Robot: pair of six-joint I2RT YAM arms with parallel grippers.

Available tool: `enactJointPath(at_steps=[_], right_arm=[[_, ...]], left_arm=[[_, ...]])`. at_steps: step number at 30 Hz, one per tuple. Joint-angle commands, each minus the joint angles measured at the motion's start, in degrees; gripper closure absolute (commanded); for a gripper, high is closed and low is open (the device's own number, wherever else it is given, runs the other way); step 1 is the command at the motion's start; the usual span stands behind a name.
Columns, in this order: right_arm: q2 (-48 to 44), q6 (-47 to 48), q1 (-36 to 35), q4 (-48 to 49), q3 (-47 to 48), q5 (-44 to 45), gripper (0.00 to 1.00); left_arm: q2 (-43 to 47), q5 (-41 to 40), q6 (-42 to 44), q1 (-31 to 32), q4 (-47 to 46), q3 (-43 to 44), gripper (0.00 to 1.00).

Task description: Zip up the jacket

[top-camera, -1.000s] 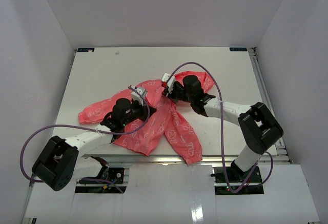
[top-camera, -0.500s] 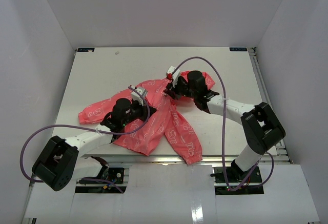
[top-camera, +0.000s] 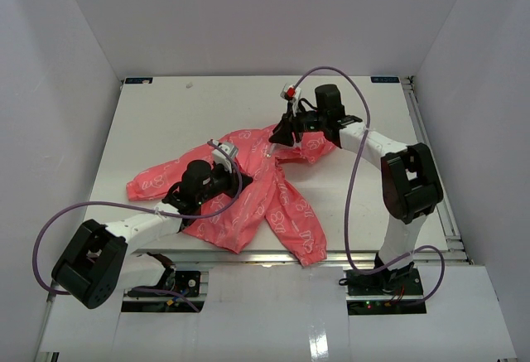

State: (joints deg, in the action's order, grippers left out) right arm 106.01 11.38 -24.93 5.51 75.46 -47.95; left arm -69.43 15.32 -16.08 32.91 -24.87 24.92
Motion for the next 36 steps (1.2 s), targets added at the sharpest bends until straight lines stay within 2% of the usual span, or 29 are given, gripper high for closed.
enactJointPath(at_steps=[1,5,25,36], right_arm=[[2.25,0.12,-0.21,-4.53,4.34,-12.27,0.50],[3.13,0.18,-0.12,-4.54,4.83,-17.02,0.50],[9.46,-2.57,-0.11,-4.68,9.02,-15.93,0.49],[10.15,-1.97,-0.03,-5.42,8.57,-20.10,0.51]], left_arm=[[1.41,1.74,0.51,0.23,-2.62,-0.13,1.00],[1.03,1.82,0.54,0.23,-2.61,0.12,1.00],[1.40,2.44,0.79,0.23,-3.26,-0.14,1.00],[1.37,1.08,1.19,0.23,-2.87,-0.22,1.00]])
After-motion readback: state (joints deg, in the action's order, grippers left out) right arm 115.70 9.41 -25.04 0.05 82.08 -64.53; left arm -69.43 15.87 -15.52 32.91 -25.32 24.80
